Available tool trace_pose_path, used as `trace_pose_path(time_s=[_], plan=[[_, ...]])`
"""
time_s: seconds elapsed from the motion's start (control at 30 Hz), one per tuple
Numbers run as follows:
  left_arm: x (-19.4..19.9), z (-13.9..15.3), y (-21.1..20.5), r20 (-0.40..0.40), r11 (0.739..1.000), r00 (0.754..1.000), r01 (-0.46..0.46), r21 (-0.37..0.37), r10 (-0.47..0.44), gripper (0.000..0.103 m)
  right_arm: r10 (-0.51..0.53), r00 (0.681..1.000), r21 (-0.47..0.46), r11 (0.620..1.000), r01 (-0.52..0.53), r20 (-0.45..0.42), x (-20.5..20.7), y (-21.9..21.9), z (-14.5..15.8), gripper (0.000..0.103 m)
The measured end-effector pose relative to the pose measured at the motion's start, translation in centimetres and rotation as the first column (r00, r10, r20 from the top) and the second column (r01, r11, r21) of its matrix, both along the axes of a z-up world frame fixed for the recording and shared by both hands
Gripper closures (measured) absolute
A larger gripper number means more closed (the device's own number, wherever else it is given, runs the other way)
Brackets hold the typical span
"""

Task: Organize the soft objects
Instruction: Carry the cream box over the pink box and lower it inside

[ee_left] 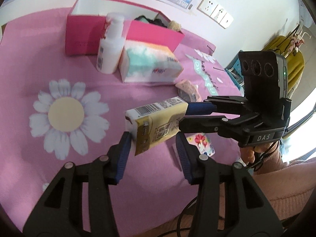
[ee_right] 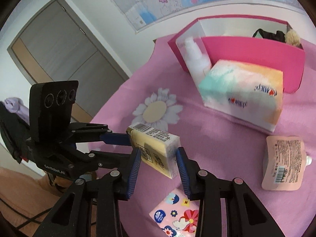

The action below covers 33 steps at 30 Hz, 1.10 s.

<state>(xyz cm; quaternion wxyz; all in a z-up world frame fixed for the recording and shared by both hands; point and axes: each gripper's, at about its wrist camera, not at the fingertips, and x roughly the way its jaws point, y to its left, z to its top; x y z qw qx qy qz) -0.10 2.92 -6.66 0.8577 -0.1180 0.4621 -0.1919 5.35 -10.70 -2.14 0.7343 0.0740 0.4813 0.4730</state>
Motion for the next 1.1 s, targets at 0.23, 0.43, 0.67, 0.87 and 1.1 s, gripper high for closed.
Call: trace_pose_path(time_s=[0.23, 0.43, 0.67, 0.87, 1.1], plan=[[1.3, 2.6, 0.2, 0.069, 1.0, 0.998, -0.001, 0.031, -0.001, 0.054, -0.019, 0.999, 0.036, 0.999, 0.018, 0.038, 0.8, -0.2, 2.0, 0.065], [3.0, 5.6, 0.5, 0.136, 0.999, 0.991, -0.002, 0.054, -0.005, 0.054, -0.052, 0.993, 0.068, 0.997, 0.046, 0.103, 2.0, -0.8, 4.8, 0.065], [5.8, 9.2, 0.8, 0.197, 0.998, 0.98, -0.005, 0.066, -0.008, 0.054, -0.1, 0.982, 0.103, 0.991, 0.083, 0.163, 4.2, -0.8, 7.8, 0.065], [9.0, 11.0, 1.1, 0.21, 0.997, 0.978, -0.017, 0.071, 0.001, 0.054, -0.134, 0.971, 0.147, 0.983, 0.106, 0.199, 6.7, -0.9, 10.0, 0.065], [12.7, 11.5, 1.1, 0.206, 0.996, 0.979, -0.016, 0.087, -0.002, 0.055, -0.174, 0.967, 0.158, 0.977, 0.145, 0.188, 10.4, -0.8, 10.4, 0.065]])
